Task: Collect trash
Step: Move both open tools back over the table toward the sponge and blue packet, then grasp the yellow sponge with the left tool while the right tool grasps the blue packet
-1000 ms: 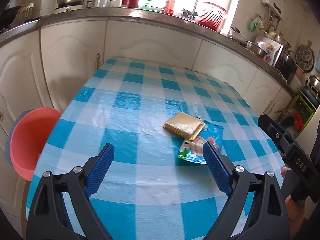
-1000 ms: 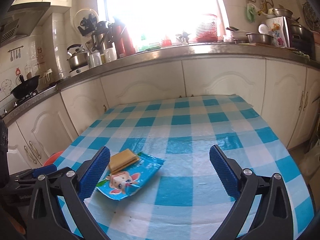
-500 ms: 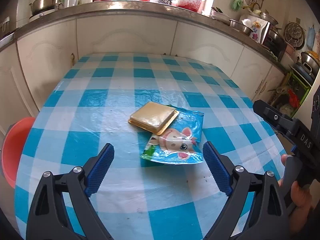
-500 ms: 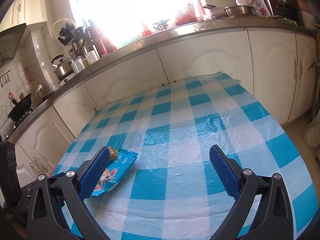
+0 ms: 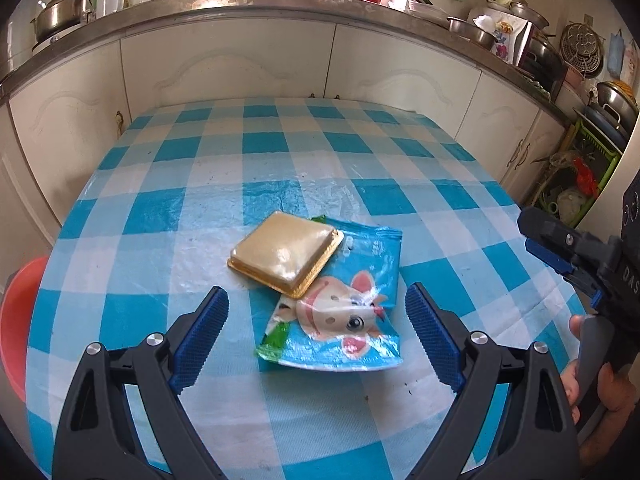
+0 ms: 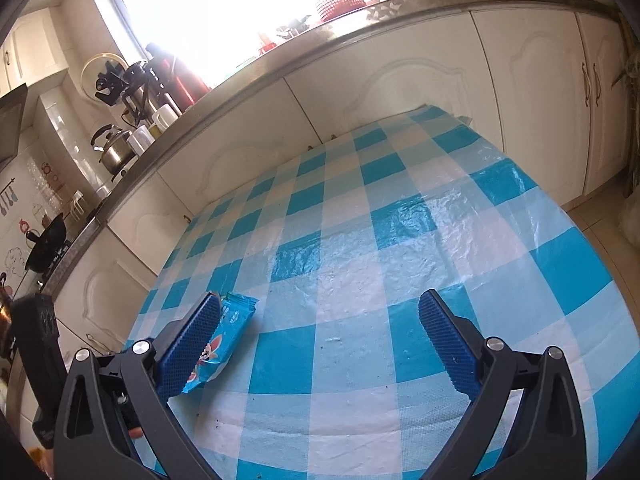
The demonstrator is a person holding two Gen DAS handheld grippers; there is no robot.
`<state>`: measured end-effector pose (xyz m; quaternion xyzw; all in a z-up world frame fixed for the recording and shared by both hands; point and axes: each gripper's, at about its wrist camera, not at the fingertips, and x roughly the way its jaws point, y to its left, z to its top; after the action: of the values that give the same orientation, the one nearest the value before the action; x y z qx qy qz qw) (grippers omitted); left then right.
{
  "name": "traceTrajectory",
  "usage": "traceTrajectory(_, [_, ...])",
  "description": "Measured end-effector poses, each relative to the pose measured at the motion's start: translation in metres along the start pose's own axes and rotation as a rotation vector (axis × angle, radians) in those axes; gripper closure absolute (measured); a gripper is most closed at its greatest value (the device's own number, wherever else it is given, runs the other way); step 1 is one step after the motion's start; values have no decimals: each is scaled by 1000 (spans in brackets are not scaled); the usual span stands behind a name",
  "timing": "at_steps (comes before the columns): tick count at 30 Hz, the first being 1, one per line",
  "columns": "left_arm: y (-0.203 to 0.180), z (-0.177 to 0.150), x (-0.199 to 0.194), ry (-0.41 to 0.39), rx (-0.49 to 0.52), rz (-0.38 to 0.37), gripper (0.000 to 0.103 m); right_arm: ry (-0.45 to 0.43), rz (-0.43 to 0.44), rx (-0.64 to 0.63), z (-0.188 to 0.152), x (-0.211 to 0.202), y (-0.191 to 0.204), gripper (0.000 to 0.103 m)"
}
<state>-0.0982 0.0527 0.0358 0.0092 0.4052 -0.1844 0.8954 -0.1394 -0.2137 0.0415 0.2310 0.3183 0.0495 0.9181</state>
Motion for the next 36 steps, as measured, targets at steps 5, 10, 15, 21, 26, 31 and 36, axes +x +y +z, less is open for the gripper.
traceTrajectory(5, [8, 13, 17, 39, 22, -1, 12, 49, 26, -1, -3, 8, 3, 5])
traceTrajectory(10, [20, 25, 32, 76, 45, -19, 12, 76, 41, -18, -4, 11, 9, 5])
traceTrajectory(15, [30, 32, 46, 107, 58, -58, 12, 94, 61, -60, -8, 14, 20, 5])
traceTrajectory(21, [32, 34, 57, 124, 90, -74, 12, 118, 68, -108, -13, 19, 33, 5])
traceTrajectory(26, [35, 37, 58, 112, 82, -82, 16, 133, 62, -130, -15, 23, 38, 5])
traceTrajectory(31, [40, 40, 57, 86, 56, -74, 38, 150, 54, -161, -16, 28, 44, 5])
traceTrajectory(36, [46, 40, 55, 71, 19, -72, 43, 183, 58, -190, -19, 36, 53, 5])
